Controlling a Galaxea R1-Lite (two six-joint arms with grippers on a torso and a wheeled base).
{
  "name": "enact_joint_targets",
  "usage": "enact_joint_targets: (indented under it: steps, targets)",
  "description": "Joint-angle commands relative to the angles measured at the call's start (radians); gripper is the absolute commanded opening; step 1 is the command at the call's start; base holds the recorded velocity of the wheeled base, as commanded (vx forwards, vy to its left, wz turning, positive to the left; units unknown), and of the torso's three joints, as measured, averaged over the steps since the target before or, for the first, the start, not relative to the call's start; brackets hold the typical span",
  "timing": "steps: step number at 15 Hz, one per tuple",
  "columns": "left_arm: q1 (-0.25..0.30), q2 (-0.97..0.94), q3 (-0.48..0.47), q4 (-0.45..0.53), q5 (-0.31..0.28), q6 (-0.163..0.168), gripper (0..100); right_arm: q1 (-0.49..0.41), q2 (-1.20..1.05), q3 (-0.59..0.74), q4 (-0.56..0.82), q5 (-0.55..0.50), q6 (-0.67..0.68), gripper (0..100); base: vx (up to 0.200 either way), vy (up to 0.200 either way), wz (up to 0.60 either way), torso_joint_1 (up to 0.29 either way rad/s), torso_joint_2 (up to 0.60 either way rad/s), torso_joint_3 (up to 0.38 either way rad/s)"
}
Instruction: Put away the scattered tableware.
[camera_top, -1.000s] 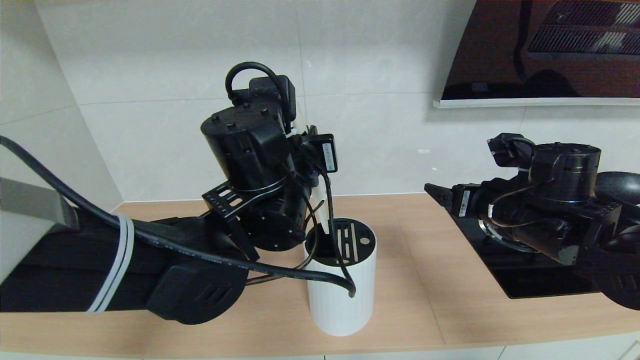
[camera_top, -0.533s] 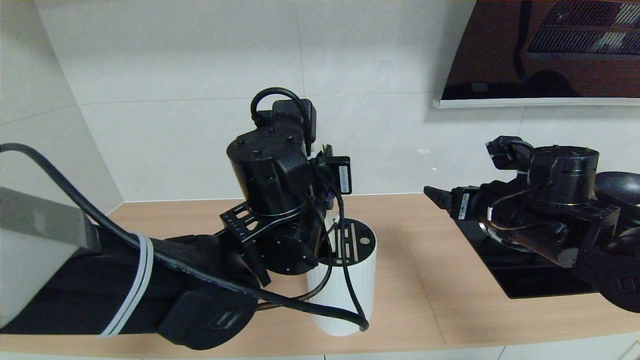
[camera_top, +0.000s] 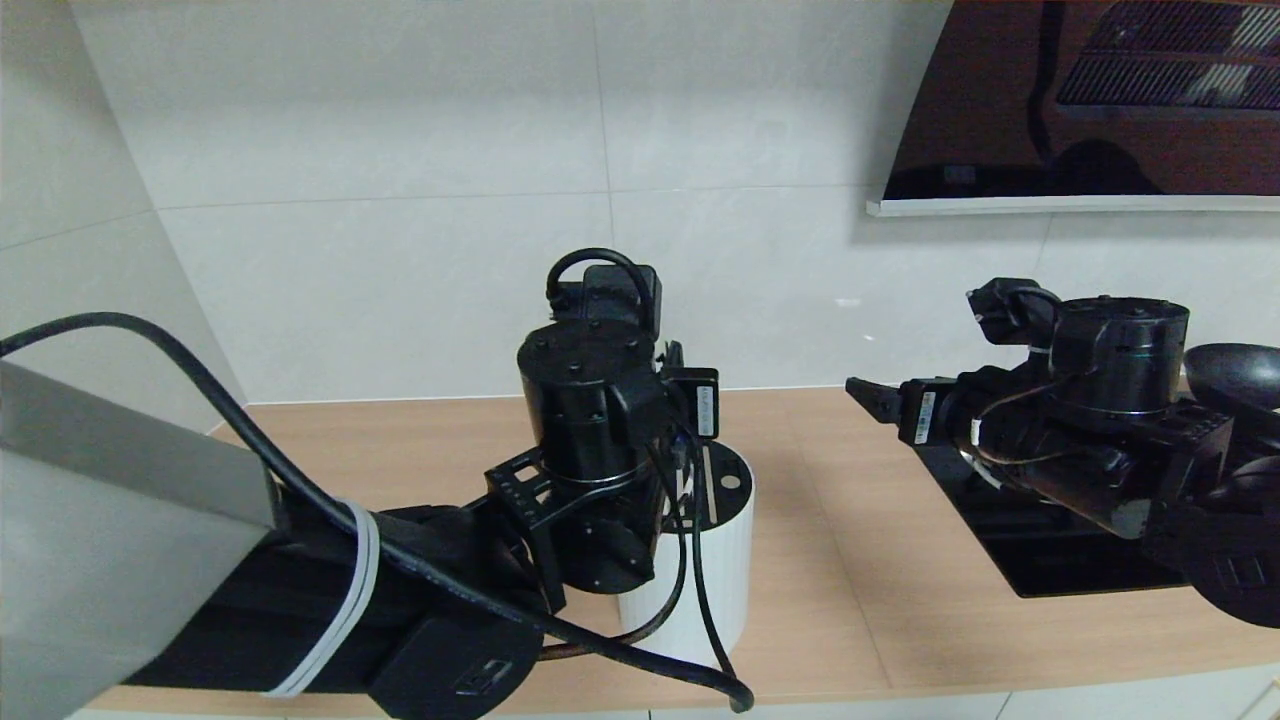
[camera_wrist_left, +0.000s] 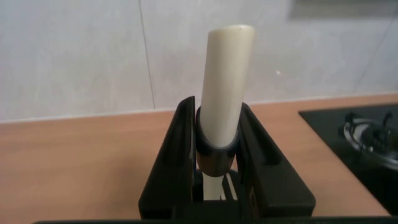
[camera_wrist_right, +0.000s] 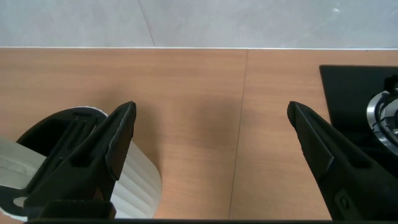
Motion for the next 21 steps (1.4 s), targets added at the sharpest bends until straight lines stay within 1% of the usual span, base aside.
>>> enact_joint_targets:
  steps: [1, 3, 6, 8, 9, 11, 19, 20, 21]
  targets:
    - [-0.006, 0.028, 0.009, -0.003, 0.000, -0.005, 0, 0.001, 0.003, 0.003, -0.001, 0.001, -0.001, 100, 0.000, 0.000, 0.00, 0.000, 0.00, 0.000]
    - [-0.004, 0.042, 0.015, -0.003, 0.000, -0.019, 0, 0.001, 0.009, 0.003, -0.001, 0.001, 0.001, 100, 0.000, 0.000, 0.00, 0.000, 0.00, 0.000]
    - [-0.003, 0.071, 0.031, -0.003, 0.000, -0.028, 0, 0.001, 0.012, 0.005, -0.001, 0.000, 0.001, 100, 0.000, 0.000, 0.00, 0.000, 0.00, 0.000]
    - [-0.001, 0.094, 0.035, -0.003, 0.000, -0.042, 0, 0.001, 0.013, 0.005, -0.001, 0.000, 0.001, 100, 0.000, 0.000, 0.00, 0.000, 0.00, 0.000]
    - [0.000, 0.107, 0.039, -0.003, -0.001, -0.042, 0, 0.001, 0.013, 0.005, -0.001, 0.001, 0.001, 100, 0.000, 0.000, 0.00, 0.000, 0.00, 0.000]
    - [0.000, 0.125, 0.043, -0.003, -0.001, -0.054, 0, 0.001, 0.013, 0.005, -0.001, 0.001, 0.001, 100, 0.000, 0.000, 0.00, 0.000, 0.00, 0.000]
    - [0.000, 0.131, 0.049, -0.003, -0.001, -0.054, 0, 0.001, 0.013, 0.006, -0.001, 0.001, 0.001, 100, 0.000, 0.000, 0.00, 0.000, 0.00, 0.000]
    - [0.000, 0.131, 0.051, -0.003, -0.001, -0.056, 100, 0.001, 0.013, 0.006, -0.001, 0.000, 0.001, 100, 0.000, 0.000, 0.00, 0.000, 0.00, 0.000]
    - [0.000, 0.131, 0.051, -0.003, -0.001, -0.054, 100, 0.001, 0.013, 0.008, -0.001, 0.000, 0.001, 100, 0.000, 0.000, 0.00, 0.000, 0.00, 0.000]
